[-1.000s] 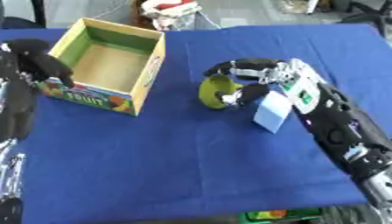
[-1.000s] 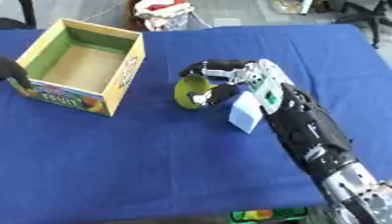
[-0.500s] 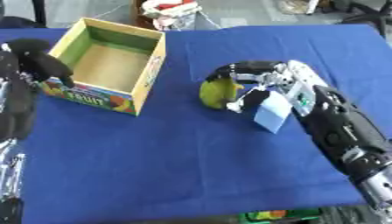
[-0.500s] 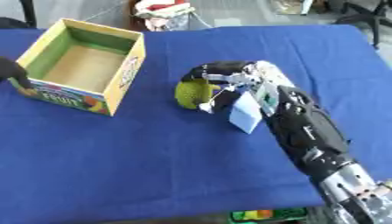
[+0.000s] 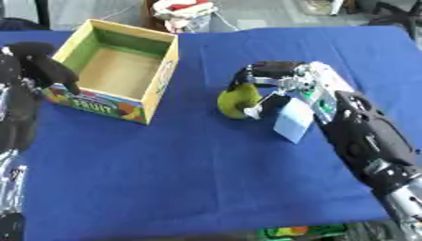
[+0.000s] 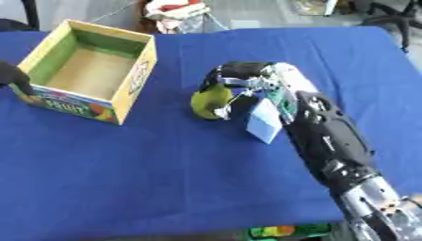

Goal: Pick up objects on the table and place them in the box.

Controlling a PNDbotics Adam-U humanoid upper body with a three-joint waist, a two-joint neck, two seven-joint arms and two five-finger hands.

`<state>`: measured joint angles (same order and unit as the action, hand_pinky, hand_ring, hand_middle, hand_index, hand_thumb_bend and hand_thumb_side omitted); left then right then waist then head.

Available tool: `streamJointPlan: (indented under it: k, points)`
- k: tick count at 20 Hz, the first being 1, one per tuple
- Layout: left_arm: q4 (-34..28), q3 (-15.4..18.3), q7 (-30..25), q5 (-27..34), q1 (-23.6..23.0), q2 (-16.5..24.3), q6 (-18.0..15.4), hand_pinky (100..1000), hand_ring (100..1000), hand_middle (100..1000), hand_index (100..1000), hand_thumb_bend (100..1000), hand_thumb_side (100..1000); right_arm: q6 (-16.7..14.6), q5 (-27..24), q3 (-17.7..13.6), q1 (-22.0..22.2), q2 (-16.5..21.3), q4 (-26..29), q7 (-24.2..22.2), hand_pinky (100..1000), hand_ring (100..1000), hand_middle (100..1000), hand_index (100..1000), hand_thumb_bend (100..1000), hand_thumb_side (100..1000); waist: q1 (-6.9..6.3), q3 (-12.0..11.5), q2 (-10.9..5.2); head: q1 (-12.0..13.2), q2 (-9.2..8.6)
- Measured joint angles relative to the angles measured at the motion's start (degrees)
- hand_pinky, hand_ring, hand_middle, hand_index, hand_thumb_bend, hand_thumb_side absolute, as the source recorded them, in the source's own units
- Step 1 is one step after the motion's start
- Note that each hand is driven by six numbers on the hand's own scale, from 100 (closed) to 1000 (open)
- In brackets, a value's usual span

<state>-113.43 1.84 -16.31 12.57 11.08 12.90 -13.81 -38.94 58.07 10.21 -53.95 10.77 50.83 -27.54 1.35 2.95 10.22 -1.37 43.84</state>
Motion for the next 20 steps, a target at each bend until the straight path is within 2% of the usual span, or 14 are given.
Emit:
streamJointPlan:
  k: [3, 6, 9, 10, 11, 13, 16, 20]
  points:
    - [0.0, 0.0, 0.0, 0.0, 0.0, -0.1, 0.0, 431, 525, 417, 723, 100, 751, -1.3, -0.1, -1.1, 0.0, 0.0, 0.9, 1.3, 732, 547, 273, 372, 100, 346, -0.06, 0.0, 0.0, -0.1, 0.0]
    - [0.0, 0.0, 0.1, 0.0, 0.0, -0.3, 0.0, 431, 525, 417, 723, 100, 751, -2.5, -1.2, -1.5, -0.5, 0.0, 1.6, 2.5, 724, 522, 231, 318, 100, 314, -0.14, -0.2, 0.0, -0.2, 0.0]
    - [0.0, 0.0, 0.1, 0.0, 0.0, -0.4, -0.1, 430, 525, 417, 722, 100, 750, -4.0, -2.9, -1.7, -1.7, 0.1, 2.2, 4.0, 723, 516, 224, 310, 100, 298, -0.13, -0.4, 0.0, -0.2, 0.0]
    - [0.0, -0.1, 0.1, 0.0, 0.0, -0.4, -0.1, 430, 525, 417, 722, 100, 749, -4.7, -3.1, -1.6, -2.3, 0.3, 2.2, 5.3, 723, 516, 224, 309, 100, 339, -0.13, -0.5, 0.0, -0.3, 0.0]
    - [0.0, -0.2, 0.1, 0.0, 0.0, -0.4, -0.1, 430, 525, 417, 722, 100, 750, -5.2, -3.0, -1.2, -3.0, 0.6, 2.1, 7.2, 723, 514, 223, 308, 100, 290, -0.13, -0.7, 0.0, -0.4, 0.0]
    - [0.0, -0.3, 0.1, 0.0, 0.0, -0.4, -0.1, 430, 525, 417, 722, 100, 749, -5.9, -2.1, -0.7, -4.7, 0.7, 1.3, 11.4, 723, 514, 222, 308, 100, 288, -0.13, -1.0, 0.0, -0.7, 0.0]
    - [0.0, -0.6, 0.0, 0.1, 0.1, -0.4, -0.1, 428, 524, 416, 721, 100, 750, -6.1, 0.0, -0.7, -6.7, 0.7, -0.8, 16.7, 724, 506, 218, 307, 100, 257, -0.16, -1.9, 0.0, -1.3, 0.0]
    - [0.0, -1.2, -0.5, 0.6, 0.4, -0.4, -0.1, 428, 524, 416, 721, 100, 749, -5.4, 1.8, -1.9, -9.8, 0.7, -3.6, 21.1, 725, 504, 218, 307, 100, 242, -0.11, -3.5, -0.01, -2.9, 0.0]
